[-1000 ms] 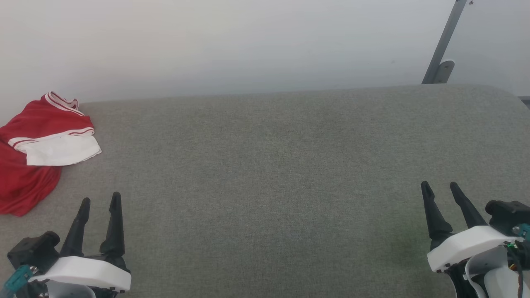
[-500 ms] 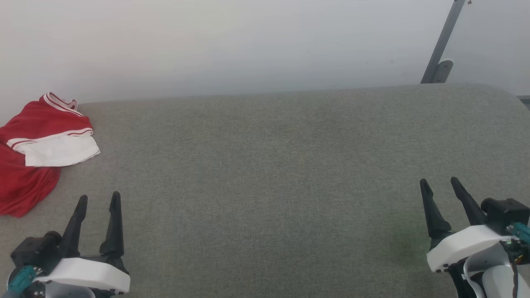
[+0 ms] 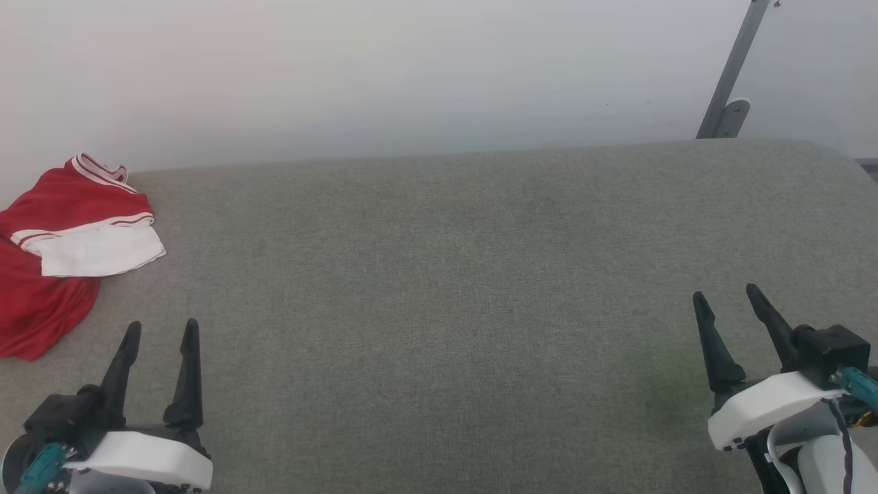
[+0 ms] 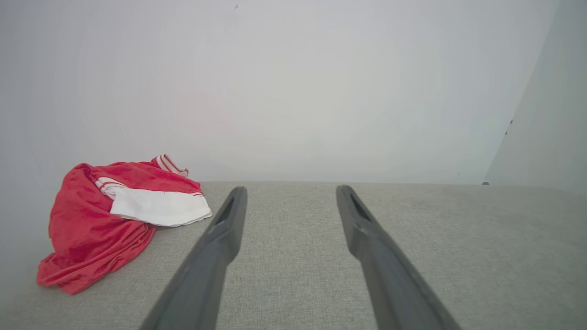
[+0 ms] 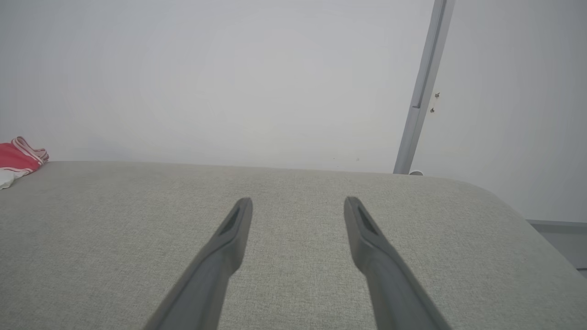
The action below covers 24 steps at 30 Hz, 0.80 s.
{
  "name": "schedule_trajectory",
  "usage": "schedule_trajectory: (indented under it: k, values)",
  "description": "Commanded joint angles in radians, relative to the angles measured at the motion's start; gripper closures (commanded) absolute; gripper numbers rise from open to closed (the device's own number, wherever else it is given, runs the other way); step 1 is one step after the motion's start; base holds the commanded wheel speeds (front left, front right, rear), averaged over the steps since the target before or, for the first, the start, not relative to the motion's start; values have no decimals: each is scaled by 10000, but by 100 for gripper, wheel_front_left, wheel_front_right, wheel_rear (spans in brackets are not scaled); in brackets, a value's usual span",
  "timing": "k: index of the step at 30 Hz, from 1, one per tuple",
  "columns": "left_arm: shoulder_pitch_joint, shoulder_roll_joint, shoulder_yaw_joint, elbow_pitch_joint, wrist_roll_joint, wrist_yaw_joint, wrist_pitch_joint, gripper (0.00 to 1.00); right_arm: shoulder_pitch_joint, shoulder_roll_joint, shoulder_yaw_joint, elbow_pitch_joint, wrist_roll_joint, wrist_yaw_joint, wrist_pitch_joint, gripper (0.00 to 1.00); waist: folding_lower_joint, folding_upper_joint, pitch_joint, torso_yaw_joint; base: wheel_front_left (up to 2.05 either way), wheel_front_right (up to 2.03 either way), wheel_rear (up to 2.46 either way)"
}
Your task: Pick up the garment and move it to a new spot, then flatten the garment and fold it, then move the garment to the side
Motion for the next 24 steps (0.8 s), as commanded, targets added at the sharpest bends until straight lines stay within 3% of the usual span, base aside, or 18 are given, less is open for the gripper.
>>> schedule_trajectory:
  k: [1,14,24]
  values:
    - [96,20,31,-38,66,-32,-52,0,-44,-29,28,-1,-41,0,-72,0,0,0,1,-1,0,0,0]
    - [15,-6,-17,93,-139,-33,-52,0,-36,22,-38,-93,-38,0,-79,0,0,0,17,48,0,0,0]
    - [-142,57,338,334,-480,-31,-52,0,49,-53,243,-185,59,0,8,0,0,0,-140,859,0,0,0]
